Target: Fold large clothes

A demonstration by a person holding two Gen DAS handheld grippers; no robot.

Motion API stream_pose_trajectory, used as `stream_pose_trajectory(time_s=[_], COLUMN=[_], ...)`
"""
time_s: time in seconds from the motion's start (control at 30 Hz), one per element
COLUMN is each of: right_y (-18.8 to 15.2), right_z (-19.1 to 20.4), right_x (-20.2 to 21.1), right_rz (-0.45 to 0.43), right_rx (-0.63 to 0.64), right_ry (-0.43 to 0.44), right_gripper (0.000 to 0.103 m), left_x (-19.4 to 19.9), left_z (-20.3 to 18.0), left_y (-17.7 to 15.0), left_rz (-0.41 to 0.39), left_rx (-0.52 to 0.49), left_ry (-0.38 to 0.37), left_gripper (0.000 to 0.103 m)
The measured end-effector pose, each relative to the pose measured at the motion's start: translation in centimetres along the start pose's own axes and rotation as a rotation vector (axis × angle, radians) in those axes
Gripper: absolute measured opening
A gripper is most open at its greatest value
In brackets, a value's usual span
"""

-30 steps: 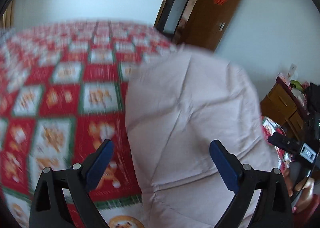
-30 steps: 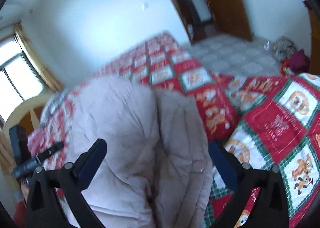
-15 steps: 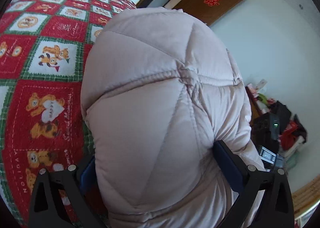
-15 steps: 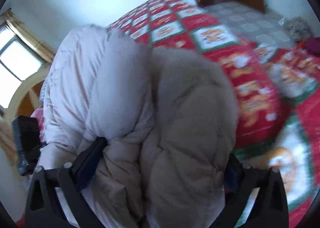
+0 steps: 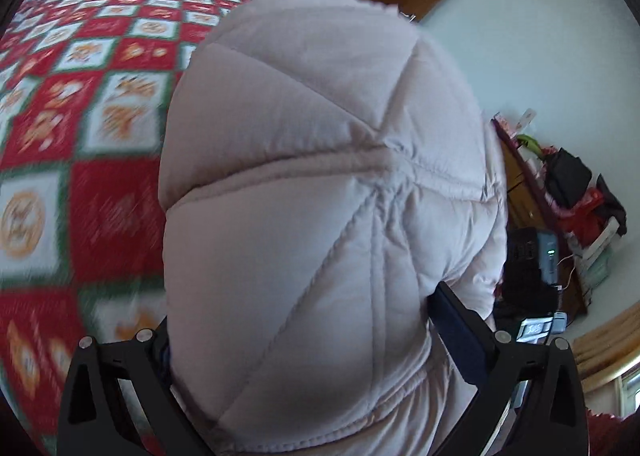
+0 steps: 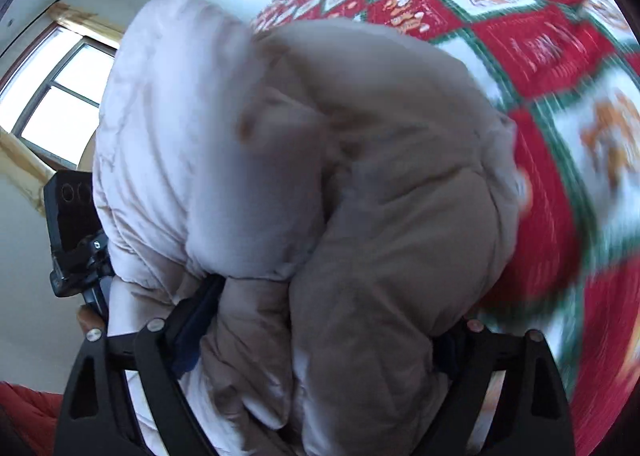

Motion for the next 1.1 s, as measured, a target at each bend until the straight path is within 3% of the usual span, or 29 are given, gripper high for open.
stream_pose_trajectory(time_s=[0.1, 0.2, 0.33, 0.4, 0.5, 0.67, 0.87, 1.0, 1.1], right_y=[-0.4, -0.7, -1.3, -1.6, -1.3, -4.1, -7.0, -7.9, -7.3], right_z=[-1.1, -1.3, -0.9, -1.3, 1.0, 3.7, 7.7, 8.0, 6.8], right_x=[1.0, 0.7, 0.7, 1.2, 0.4, 1.9, 8.3, 16.1, 23.4], right_rz=[-0.11, -0.163, -0.181, -0.16, -0.093, -0.046, -0.131, -0.263, -0.374], right_rx=[-0.002, 0.016, 0.032, 0.021, -0.02, -0.029, 0.0, 0.024, 0.035], right_ry=[0.001, 0.024, 0.009, 0.003, 0.078, 0.083, 0.143, 0.115, 0.057], right_gripper=[0.101, 0.103, 0.103, 0.102, 0.078, 0.063, 0.053, 0.051, 0.051], left_x=[0.2, -0.8, -2.2, -1.6, -0.9, 1.2, 4.5, 4.7, 2.1], left_z=[1.5, 1.8, 1.8, 2.5, 1.2, -1.2, -6.9, -14.3, -19.7], left_y=[-1.0, -1.3, -1.7, -1.1, -1.7, -3.8, -5.3, -3.3, -0.2], left_rz=[-0.02, -0.049, -0.064, -0.063, -0.054, -0.066, -0.093, -0.102, -0.086], left_rx=[0.069, 0.069, 0.089, 0.069, 0.029, 0.023, -0.004, -0.089, -0.154], left_ry=[-0.035, -0.062, -0.122, -0.11, -0.101, -0.145, -0.278, -0.376, -0.479], left_gripper=[0.102, 0.102, 0.102, 0.102, 0.102, 0.101, 0.101, 0.101, 0.101])
Point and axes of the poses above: each gripper's, at about its wrist camera, not at the fingertips, and x roughly against the way its jaws point, z to its left, y to its top, the point moved 9 cm from there along -x, roughly the way its jaws point, and after that the axes turned 2 degrees about -x, right-handed, at the moved point
